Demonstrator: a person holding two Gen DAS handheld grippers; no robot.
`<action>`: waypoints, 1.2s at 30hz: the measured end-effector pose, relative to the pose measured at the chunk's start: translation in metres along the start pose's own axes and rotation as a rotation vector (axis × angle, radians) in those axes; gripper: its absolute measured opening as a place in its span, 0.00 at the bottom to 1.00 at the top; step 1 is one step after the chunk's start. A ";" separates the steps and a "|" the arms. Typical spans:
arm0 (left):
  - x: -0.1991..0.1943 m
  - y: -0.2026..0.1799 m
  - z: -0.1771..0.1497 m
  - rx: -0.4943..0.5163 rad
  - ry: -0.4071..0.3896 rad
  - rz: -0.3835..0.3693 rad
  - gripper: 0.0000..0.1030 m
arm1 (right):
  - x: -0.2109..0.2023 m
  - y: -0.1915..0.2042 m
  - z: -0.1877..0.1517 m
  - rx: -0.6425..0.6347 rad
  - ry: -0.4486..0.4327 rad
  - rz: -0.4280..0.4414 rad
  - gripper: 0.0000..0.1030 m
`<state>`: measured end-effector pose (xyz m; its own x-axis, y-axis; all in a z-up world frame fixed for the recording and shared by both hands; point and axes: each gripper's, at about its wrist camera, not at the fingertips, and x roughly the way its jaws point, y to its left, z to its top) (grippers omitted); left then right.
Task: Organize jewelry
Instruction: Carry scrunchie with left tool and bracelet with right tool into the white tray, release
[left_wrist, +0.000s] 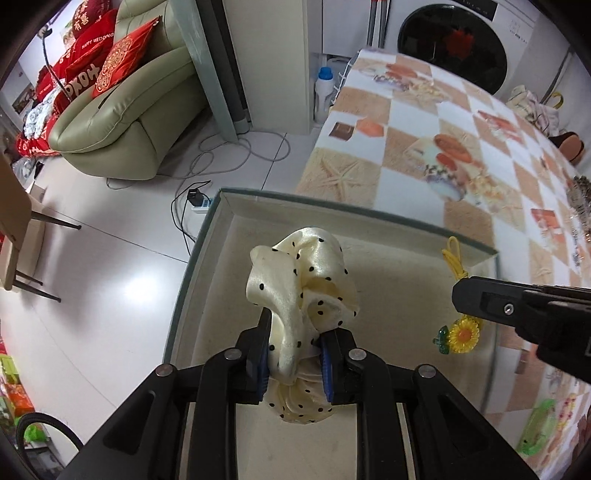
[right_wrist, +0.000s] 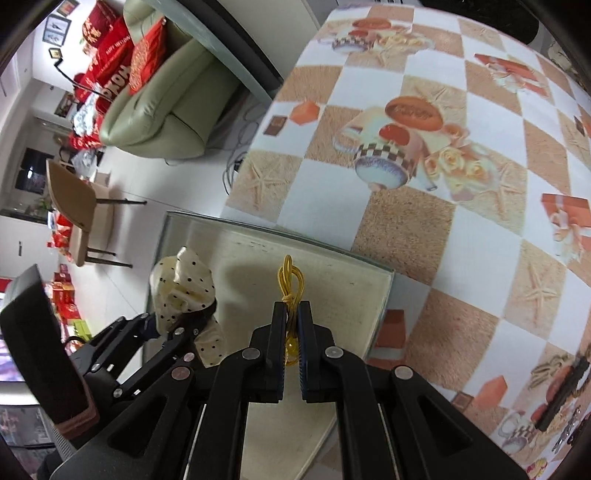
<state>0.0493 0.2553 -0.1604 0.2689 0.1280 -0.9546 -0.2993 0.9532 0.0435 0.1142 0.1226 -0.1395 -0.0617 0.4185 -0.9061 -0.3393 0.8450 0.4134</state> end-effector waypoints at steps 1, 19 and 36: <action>0.003 0.000 0.000 0.000 0.007 0.002 0.25 | 0.004 0.000 0.001 -0.002 0.008 -0.007 0.06; -0.007 -0.002 -0.004 0.010 -0.014 0.079 1.00 | 0.007 -0.022 0.011 0.042 0.021 0.003 0.45; -0.063 -0.047 -0.027 0.087 0.012 0.013 1.00 | -0.087 -0.082 -0.048 0.233 -0.095 0.053 0.78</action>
<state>0.0219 0.1952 -0.1101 0.2541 0.1378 -0.9573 -0.2217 0.9717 0.0810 0.1020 0.0008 -0.0993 0.0182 0.4843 -0.8747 -0.1120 0.8703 0.4796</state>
